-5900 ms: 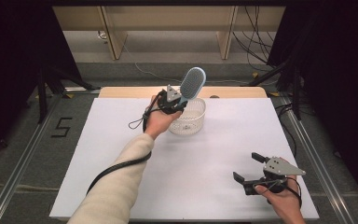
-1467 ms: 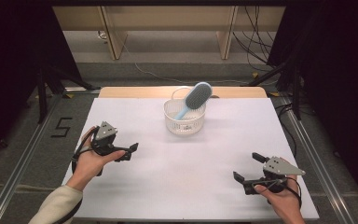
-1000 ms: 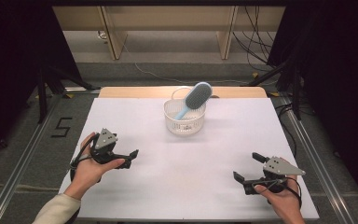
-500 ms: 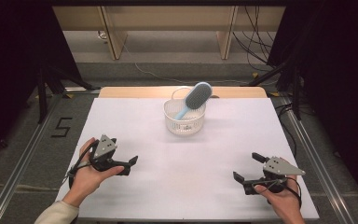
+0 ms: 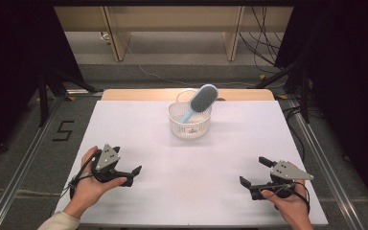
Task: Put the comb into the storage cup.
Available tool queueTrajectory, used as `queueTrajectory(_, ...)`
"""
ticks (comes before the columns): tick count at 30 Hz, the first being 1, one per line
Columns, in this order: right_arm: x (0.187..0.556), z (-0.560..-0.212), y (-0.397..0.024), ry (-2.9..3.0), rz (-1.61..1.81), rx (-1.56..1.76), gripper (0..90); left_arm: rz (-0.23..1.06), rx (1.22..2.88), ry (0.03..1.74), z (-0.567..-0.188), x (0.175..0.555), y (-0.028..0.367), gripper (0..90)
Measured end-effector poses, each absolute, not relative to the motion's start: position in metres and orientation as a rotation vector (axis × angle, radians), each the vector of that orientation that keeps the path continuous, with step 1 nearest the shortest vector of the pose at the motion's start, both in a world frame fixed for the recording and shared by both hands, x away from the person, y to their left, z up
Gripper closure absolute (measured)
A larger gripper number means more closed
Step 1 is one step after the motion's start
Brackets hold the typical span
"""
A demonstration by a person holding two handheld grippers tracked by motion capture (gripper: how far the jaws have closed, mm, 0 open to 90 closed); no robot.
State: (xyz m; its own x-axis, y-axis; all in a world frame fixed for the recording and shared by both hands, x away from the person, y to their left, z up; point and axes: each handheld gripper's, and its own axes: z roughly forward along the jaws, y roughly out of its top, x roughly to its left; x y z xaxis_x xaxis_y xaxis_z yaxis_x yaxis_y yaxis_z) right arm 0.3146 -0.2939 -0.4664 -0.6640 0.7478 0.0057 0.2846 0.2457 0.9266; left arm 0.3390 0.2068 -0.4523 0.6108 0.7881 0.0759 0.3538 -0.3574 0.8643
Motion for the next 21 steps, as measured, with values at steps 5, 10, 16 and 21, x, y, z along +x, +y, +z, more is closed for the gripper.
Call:
queueTrajectory(5,0.315,-0.467,-0.294,2.084,1.407,0.941,0.2,0.621,1.961,0.908,-0.457,0.335,0.209,0.0)
queueTrajectory(10,0.314,-0.466,-0.294,2.085,1.406,0.941,0.2,0.634,1.962,0.907,-0.460,0.331,0.211,0.0)
queueTrajectory(16,0.315,-0.466,-0.294,2.087,1.405,0.939,0.2,0.634,1.967,0.894,-0.464,0.330,0.208,0.0)
queueTrajectory(21,0.315,-0.466,-0.293,2.088,1.405,0.937,0.2,0.631,1.972,0.889,-0.467,0.328,0.207,0.0)
